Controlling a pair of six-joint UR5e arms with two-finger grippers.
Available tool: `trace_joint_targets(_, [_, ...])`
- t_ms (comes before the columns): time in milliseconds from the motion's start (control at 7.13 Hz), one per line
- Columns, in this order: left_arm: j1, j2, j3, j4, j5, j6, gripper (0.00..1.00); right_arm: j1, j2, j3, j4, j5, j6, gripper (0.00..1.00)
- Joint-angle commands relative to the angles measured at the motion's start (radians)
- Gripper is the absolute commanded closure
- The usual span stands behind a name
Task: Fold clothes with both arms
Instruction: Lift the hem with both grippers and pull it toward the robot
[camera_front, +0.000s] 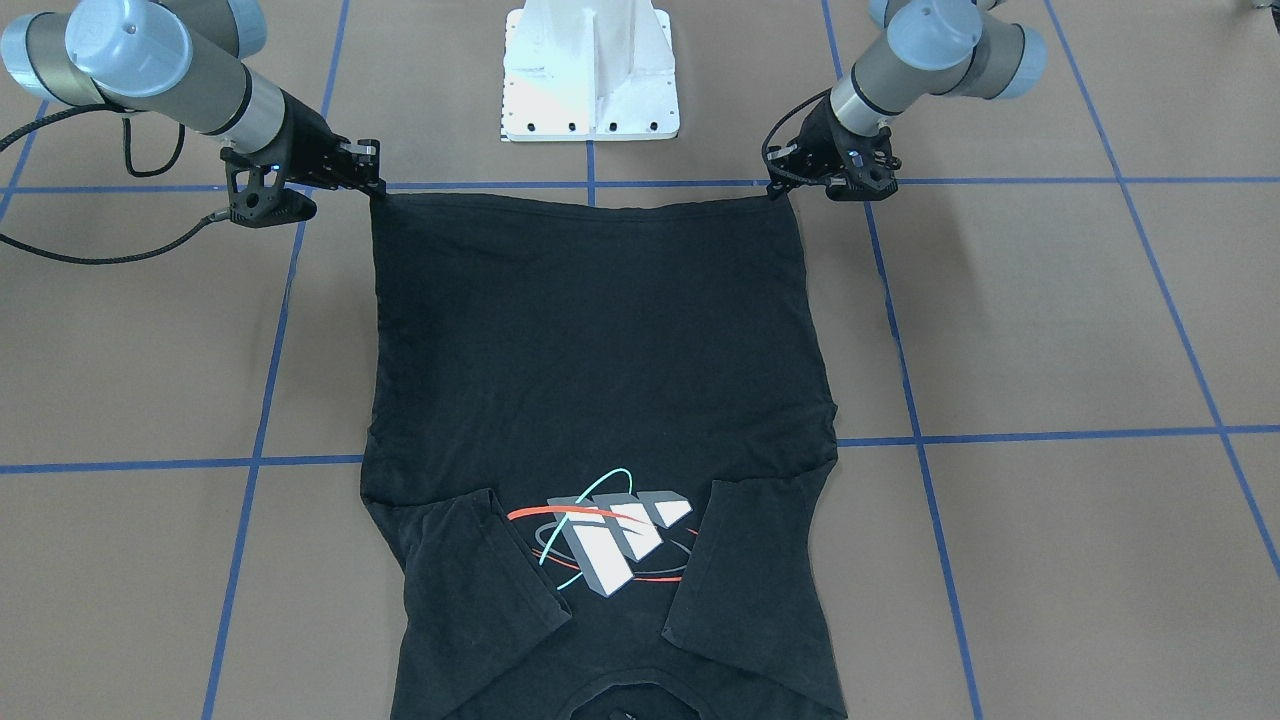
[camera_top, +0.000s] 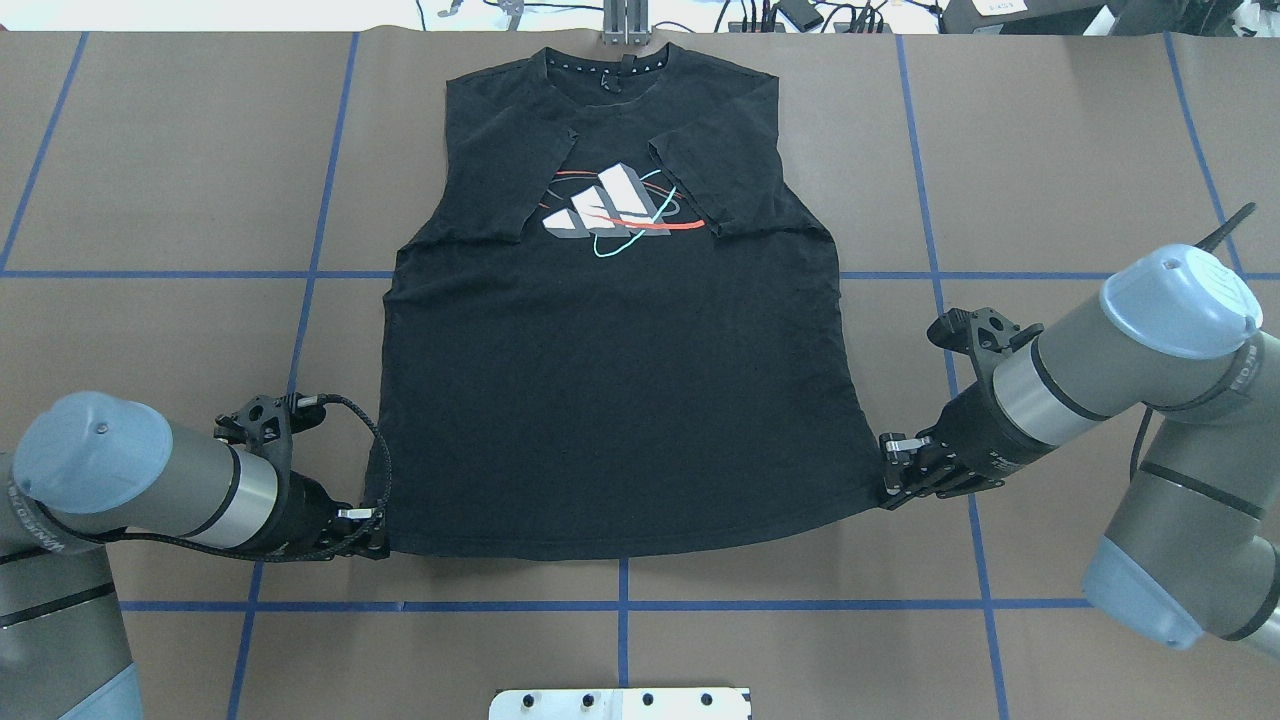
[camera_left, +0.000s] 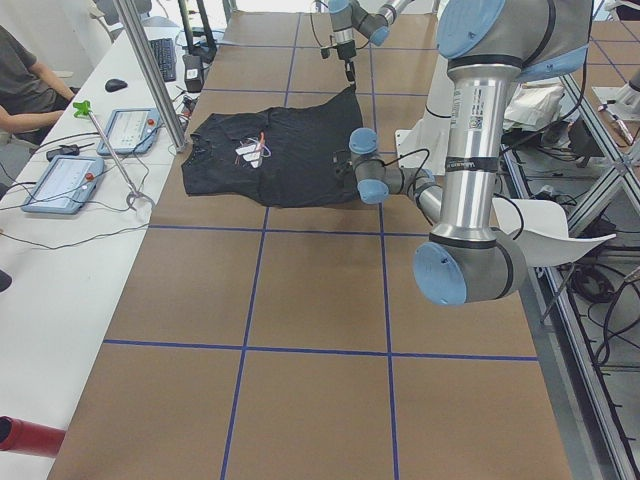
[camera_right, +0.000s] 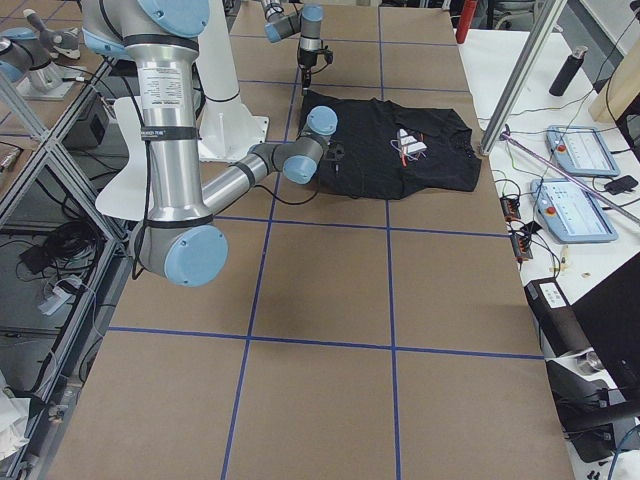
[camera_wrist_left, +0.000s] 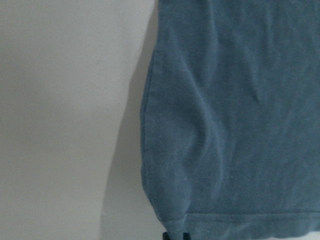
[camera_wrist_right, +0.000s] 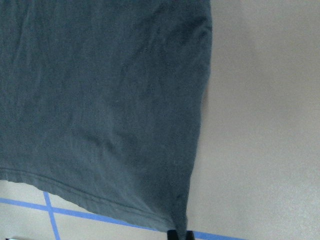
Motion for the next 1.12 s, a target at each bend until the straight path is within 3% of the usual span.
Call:
trace_joint_targets(0, [-0.004,0.071,-0.114,-0.002,-0.042,0.011,1.0,0.013,-0.039,0.044,-0.001,0.155,0.002,1.0])
trace_joint_targets(280, [-0.004,0.153,-0.247,-0.002,-0.128,0.011,1.0,0.041,-0.12,0.103,0.0,0.299,0.001,1.0])
trace_joint_targets(561, [0.007,0.162,-0.3,-0.003,-0.231,0.005,1.0,0.041,-0.221,0.102,0.162,0.412,0.002,1.0])
trace_joint_targets(701, [0.01,0.162,-0.315,-0.005,-0.254,-0.002,1.0,0.041,-0.295,0.095,0.251,0.419,0.002,1.0])
trace_joint_targets(982, [0.039,0.162,-0.315,-0.003,-0.261,-0.002,1.0,0.042,-0.323,0.055,0.336,0.437,0.002,1.0])
